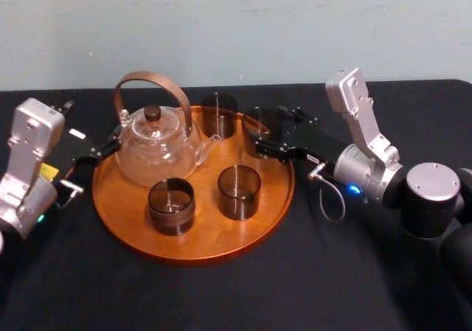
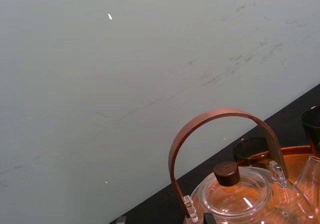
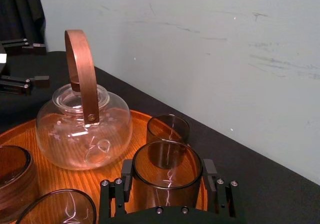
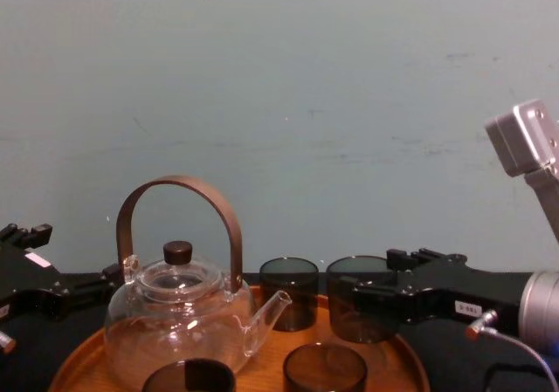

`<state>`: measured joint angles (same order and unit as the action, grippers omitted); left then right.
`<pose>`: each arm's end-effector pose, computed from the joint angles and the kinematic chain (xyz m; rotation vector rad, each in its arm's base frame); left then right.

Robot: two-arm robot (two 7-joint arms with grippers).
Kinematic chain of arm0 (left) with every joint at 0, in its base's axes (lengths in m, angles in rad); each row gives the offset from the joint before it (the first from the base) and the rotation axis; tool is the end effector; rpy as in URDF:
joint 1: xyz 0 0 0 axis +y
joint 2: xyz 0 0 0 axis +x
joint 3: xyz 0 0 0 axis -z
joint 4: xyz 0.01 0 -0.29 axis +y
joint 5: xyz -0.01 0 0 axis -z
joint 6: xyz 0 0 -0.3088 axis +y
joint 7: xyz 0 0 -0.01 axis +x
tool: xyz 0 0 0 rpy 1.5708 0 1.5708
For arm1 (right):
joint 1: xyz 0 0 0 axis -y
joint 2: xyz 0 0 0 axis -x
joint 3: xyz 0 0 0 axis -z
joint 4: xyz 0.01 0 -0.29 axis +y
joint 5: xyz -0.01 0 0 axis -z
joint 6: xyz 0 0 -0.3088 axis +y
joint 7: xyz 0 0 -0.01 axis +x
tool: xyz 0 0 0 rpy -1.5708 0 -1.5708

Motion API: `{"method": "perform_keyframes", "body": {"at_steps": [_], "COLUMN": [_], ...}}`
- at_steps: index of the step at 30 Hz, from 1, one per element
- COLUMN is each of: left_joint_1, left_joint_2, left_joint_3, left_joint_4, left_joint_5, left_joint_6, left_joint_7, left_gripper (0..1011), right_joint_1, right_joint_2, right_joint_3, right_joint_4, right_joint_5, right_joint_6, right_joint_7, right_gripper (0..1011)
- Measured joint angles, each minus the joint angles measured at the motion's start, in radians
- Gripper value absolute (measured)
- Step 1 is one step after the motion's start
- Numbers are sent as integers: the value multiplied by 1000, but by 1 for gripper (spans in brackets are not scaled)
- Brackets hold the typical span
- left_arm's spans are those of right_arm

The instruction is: Pick up the glass from the table and place it on the tray.

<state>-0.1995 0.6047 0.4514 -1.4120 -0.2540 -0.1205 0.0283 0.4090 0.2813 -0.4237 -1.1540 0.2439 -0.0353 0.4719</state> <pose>0.3581 0.0827 -0.3023 0.3044 -0.2849 1.2480 0.4259 -0.0013 -0.3004 -0.1884 -0.0377 -0.8301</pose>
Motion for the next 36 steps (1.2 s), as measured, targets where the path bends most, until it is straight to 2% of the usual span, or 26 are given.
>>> {"method": "perform_keyframes", "body": {"at_steps": [36], "left_joint_1": [0], "left_joint_2": [0], "left_joint_3": [0], "left_joint_4": [0], "left_joint_5": [0], "left_joint_6": [0], "left_joint_7": [0], "left_gripper": [1001], "right_joint_1": [3], "right_joint_2": [-15], "right_joint_3": [-18], "right_joint_4": [46], "right_joint_5": [-5], "right_joint_6": [-8], "right_joint_7": [9], "right_gripper": [865]}}
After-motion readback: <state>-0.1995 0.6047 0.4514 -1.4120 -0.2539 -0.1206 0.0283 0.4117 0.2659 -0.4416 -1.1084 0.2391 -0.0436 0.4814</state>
